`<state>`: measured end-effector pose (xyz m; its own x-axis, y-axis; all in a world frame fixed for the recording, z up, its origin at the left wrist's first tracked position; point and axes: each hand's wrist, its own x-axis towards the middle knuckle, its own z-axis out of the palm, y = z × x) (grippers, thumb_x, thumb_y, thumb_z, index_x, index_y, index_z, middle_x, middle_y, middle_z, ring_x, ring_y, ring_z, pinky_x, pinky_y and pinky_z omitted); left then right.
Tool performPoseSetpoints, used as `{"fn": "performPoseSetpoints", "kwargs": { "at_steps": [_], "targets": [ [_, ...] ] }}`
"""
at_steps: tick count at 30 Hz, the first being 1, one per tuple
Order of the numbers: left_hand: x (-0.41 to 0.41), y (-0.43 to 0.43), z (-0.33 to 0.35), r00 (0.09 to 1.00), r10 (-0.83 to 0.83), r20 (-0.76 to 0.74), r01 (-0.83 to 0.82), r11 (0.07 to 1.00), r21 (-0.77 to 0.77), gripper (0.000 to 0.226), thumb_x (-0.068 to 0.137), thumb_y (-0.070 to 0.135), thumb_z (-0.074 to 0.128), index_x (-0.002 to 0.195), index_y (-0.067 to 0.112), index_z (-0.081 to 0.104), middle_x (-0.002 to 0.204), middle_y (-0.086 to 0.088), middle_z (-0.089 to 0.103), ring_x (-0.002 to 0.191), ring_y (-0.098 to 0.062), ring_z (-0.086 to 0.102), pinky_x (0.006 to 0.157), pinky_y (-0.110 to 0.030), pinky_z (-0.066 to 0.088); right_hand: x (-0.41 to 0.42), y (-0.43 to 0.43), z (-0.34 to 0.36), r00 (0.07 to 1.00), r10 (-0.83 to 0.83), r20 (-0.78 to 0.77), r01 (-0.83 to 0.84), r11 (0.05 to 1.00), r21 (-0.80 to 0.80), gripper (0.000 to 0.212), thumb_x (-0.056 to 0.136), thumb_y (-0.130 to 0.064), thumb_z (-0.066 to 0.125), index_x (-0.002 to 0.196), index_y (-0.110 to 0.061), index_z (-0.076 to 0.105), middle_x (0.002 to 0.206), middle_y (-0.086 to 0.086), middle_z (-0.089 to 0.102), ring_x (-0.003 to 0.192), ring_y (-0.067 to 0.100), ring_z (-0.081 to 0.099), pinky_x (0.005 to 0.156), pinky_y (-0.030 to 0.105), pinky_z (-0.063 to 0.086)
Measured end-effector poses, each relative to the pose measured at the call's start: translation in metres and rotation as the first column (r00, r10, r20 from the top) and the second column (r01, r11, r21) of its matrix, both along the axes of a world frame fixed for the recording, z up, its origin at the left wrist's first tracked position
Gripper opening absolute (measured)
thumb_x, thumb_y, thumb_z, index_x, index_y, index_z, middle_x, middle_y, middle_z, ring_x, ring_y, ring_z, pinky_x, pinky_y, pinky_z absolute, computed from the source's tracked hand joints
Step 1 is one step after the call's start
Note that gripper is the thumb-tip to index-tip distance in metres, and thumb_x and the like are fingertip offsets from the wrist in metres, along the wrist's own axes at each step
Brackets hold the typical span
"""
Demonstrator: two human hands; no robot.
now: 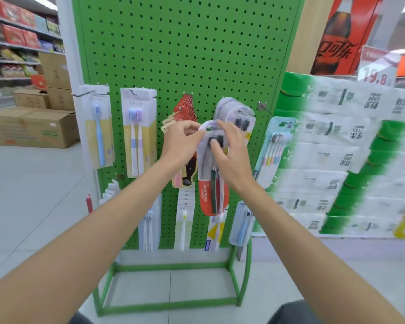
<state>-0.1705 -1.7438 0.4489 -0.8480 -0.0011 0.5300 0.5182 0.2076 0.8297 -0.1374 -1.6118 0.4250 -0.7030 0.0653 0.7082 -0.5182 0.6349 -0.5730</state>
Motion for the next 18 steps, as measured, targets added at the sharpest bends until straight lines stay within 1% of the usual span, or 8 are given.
{"fn": "performPoseSetpoints", "kwargs": {
  "at_steps": [3,5,9,11,13,14,16,18],
  "targets": [
    [-0.002,-0.001,-0.026,0.99,-0.097,0.1,0.09,0.993,0.072,0.009,0.092,0.018,0.067,0.1,0.019,0.072,0.091,0.009,0.071,0.085,-0.003,0.066,0.081,-0.025,0.056,0.005,-0.003,-0.025,0.996,0.044,0.074,-0.034,0.99,-0.136,0.058,0.097,-0.032,0.057,0.15,-0.026,0.033,0.149,-0.014,0.036,0.133,-0.006,0.029,0.108,0.01,0.023],
    [-0.002,-0.001,-0.044,0.973,-0.146,0.176,0.124,0.984,0.129,0.012,0.092,0.02,0.067,0.103,0.016,0.072,0.093,0.008,0.07,0.087,-0.005,0.065,0.075,-0.022,0.057,0.004,-0.006,-0.041,0.994,0.049,0.101,-0.026,0.976,-0.214,0.057,0.094,-0.032,0.061,0.145,-0.025,0.039,0.136,-0.018,0.042,0.122,-0.012,0.033,0.097,-0.001,0.023],
    [-0.003,-0.004,-0.082,0.925,-0.21,0.317,0.159,0.971,0.179,0.017,0.092,0.023,0.067,0.105,0.015,0.074,0.088,0.007,0.069,0.081,-0.006,0.063,0.061,-0.019,0.054,0.001,-0.007,-0.082,0.99,0.048,0.131,-0.007,0.953,-0.302,0.049,0.089,-0.035,0.069,0.132,-0.022,0.05,0.129,-0.013,0.051,0.121,-0.002,0.045,0.1,0.014,0.035],
    [-0.003,-0.004,-0.103,0.898,-0.237,0.371,0.181,0.967,0.179,0.017,0.093,0.023,0.066,0.107,0.015,0.074,0.094,0.004,0.071,0.082,-0.006,0.064,0.06,-0.017,0.051,0.002,-0.007,-0.1,0.984,0.074,0.165,-0.008,0.93,-0.367,0.044,0.086,-0.038,0.071,0.123,-0.024,0.051,0.122,-0.013,0.053,0.114,-0.004,0.049,0.094,0.013,0.039],
    [-0.003,-0.003,-0.119,0.878,-0.243,0.414,0.192,0.968,0.161,0.018,0.095,0.022,0.063,0.11,0.016,0.073,0.105,0.002,0.072,0.091,-0.008,0.066,0.068,-0.02,0.053,0.0,-0.007,-0.113,0.972,0.106,0.209,-0.007,0.905,-0.425,0.04,0.086,-0.038,0.073,0.116,-0.024,0.05,0.111,-0.015,0.054,0.101,-0.011,0.051,0.083,0.01,0.042],
    [-0.003,-0.003,-0.125,0.87,-0.245,0.428,0.195,0.968,0.157,0.02,0.096,0.023,0.062,0.111,0.016,0.072,0.109,0.001,0.072,0.096,-0.011,0.066,0.074,-0.024,0.055,-0.002,-0.006,-0.117,0.964,0.121,0.236,-0.002,0.893,-0.449,0.039,0.085,-0.037,0.074,0.113,-0.023,0.05,0.109,-0.013,0.055,0.098,-0.008,0.053,0.082,0.012,0.045],
    [-0.003,-0.005,-0.133,0.861,-0.259,0.438,0.207,0.964,0.164,0.018,0.095,0.024,0.063,0.109,0.019,0.073,0.109,0.0,0.073,0.103,-0.014,0.066,0.085,-0.031,0.055,-0.006,-0.006,-0.124,0.946,0.165,0.28,0.004,0.856,-0.516,0.039,0.083,-0.035,0.076,0.11,-0.021,0.051,0.111,-0.002,0.059,0.095,0.007,0.059,0.078,0.024,0.051],
    [-0.001,-0.006,-0.14,0.851,-0.271,0.45,0.217,0.962,0.168,0.014,0.094,0.026,0.065,0.104,0.024,0.074,0.101,0.005,0.073,0.098,-0.012,0.066,0.086,-0.032,0.054,-0.007,-0.006,-0.129,0.926,0.198,0.321,0.023,0.819,-0.573,0.035,0.082,-0.029,0.076,0.106,-0.019,0.052,0.108,0.006,0.062,0.081,0.01,0.06,0.067,0.023,0.049]
  ]
}}
